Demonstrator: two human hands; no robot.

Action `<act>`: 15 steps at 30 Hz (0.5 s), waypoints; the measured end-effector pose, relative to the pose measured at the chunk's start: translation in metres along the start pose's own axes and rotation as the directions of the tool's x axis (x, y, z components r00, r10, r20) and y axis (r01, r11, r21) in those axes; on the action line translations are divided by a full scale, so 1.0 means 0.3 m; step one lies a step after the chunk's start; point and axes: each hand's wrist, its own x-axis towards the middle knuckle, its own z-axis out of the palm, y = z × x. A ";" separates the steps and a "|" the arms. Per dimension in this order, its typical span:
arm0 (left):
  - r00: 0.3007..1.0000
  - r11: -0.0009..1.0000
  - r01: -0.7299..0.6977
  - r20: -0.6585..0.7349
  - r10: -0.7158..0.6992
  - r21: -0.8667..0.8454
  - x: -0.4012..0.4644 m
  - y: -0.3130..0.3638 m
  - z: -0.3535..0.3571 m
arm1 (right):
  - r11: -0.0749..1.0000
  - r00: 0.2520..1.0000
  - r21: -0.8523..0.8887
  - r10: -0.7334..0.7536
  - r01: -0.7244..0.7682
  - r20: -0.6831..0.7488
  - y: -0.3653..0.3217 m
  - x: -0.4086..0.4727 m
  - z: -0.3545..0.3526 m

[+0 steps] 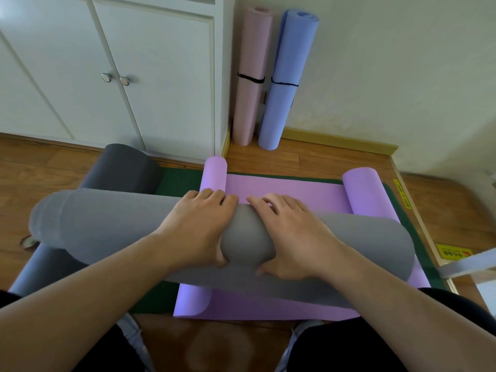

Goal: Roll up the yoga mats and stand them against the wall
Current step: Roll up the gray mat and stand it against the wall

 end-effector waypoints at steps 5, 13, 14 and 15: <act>0.999 0.987 0.010 0.044 -0.003 -0.160 -0.009 0.003 -0.011 | 1.000 1.000 -0.029 -0.006 0.006 -0.018 -0.004 0.020 0.005; 0.999 0.996 0.039 0.014 -0.040 0.077 -0.010 0.080 0.054 | 0.999 1.000 0.039 0.011 -0.012 0.018 0.010 0.024 -0.006; 0.999 0.997 0.035 0.008 -0.036 0.073 -0.006 0.081 0.055 | 0.999 1.000 0.036 0.006 -0.006 0.014 0.008 0.019 -0.006; 1.000 0.998 0.029 0.006 -0.029 0.052 0.000 0.074 0.053 | 1.000 1.000 0.024 0.000 -0.001 0.005 0.006 0.015 -0.005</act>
